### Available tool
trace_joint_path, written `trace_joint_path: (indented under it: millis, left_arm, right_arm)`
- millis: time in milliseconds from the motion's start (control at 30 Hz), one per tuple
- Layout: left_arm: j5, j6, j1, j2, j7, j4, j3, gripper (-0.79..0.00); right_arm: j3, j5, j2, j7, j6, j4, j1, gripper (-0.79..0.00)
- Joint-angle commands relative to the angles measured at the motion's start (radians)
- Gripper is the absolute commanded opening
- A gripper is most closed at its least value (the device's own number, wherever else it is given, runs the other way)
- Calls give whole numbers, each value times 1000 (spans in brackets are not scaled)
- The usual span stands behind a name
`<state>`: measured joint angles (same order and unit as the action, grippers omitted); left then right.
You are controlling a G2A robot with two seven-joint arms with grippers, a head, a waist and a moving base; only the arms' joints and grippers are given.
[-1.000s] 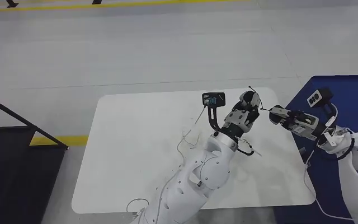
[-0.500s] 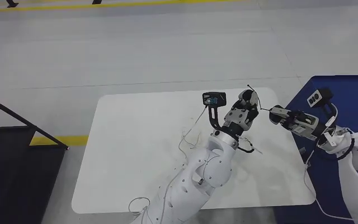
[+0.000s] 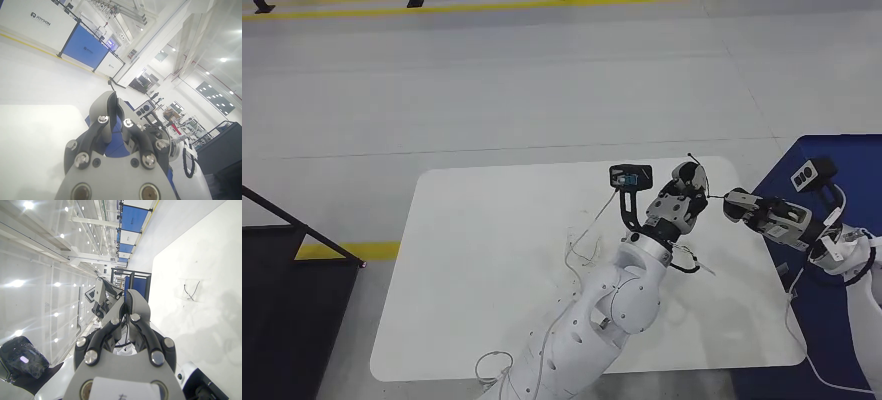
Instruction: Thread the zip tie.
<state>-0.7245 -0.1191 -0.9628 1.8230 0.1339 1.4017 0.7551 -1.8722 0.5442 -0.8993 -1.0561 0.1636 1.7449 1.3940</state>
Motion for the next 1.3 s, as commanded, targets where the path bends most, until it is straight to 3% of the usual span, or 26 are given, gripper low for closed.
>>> trace_joint_path:
  millis: [0,800,1067,1267]
  left_arm:
    - [-4,-3,-3,1,1,0,4,-785]
    - [-6,-6,-17,22,-41,-20,21,-785]
    - [-33,47,-29,22,-90,-16,8,-785]
    - [-45,39,-50,22,-60,4,23,-785]
  right_arm:
    - [0,0,0,0,0,0,0,-785]
    - [-15,28,1,58,-61,36,39,-785]
    - [-17,26,4,67,-56,35,40,-785]
    - [-10,23,5,66,-49,40,44,-785]
